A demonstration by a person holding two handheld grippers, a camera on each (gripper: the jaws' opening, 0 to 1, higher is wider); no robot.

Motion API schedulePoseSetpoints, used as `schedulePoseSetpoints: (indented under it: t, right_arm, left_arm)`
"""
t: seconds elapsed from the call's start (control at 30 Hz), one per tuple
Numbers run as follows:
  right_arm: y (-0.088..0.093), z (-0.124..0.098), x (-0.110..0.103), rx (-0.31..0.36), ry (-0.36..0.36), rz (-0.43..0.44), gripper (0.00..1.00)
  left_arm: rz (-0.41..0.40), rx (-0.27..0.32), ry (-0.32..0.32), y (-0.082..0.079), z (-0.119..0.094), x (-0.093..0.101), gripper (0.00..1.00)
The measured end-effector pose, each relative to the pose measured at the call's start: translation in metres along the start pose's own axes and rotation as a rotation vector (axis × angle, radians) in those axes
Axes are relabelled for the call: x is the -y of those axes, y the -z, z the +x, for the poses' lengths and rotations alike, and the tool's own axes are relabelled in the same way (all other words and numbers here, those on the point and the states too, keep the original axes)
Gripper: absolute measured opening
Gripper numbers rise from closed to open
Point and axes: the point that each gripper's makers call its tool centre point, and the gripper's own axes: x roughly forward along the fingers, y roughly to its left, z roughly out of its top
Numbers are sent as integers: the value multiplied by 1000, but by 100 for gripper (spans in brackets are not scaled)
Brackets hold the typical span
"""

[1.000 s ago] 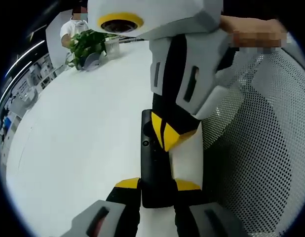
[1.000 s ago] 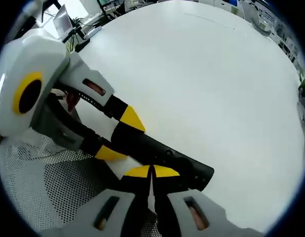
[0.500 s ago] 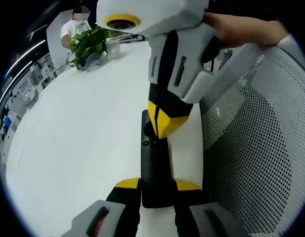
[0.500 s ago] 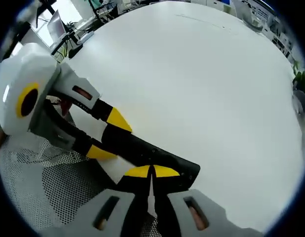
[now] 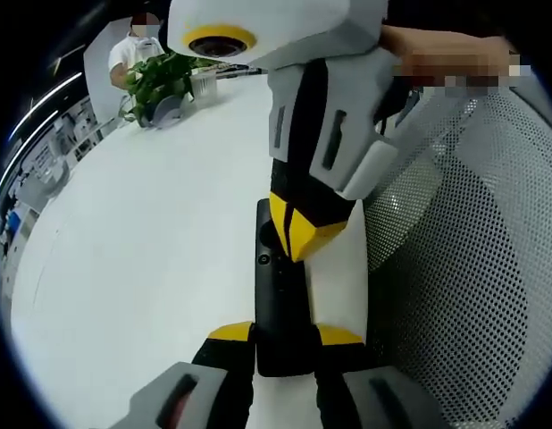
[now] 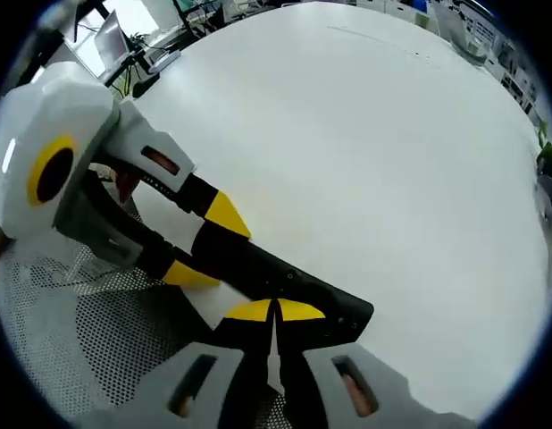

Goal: Press the specified remote control buttons in sequence, fully releasing each button before pressing the next.

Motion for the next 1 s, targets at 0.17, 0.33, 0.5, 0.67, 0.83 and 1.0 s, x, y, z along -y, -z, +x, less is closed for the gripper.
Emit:
schedulePoseSetpoints:
  t: [0.17, 0.33, 0.5, 0.67, 0.83, 1.0]
  right_arm:
    - [0, 0, -1, -12, 29, -61, 0]
    - [-1, 0, 1, -2, 23, -46, 0]
    - [-3, 1, 1, 3, 28, -51, 0]
    - [-2, 0, 3, 20, 1, -3, 0]
    - [-4, 0, 1, 25, 9, -12, 0]
    - [-5, -1, -2, 36, -9, 2, 0]
  left_arm:
    - [-4, 2, -3, 0, 0, 0, 25]
    - [-5, 3, -5, -1, 0, 0, 25]
    - [-6, 4, -8, -1, 0, 0, 25]
    - [-1, 8, -7, -1, 0, 0, 25]
    - [7, 7, -7, -1, 0, 0, 26]
    - [11, 5, -11, -1, 0, 0, 27]
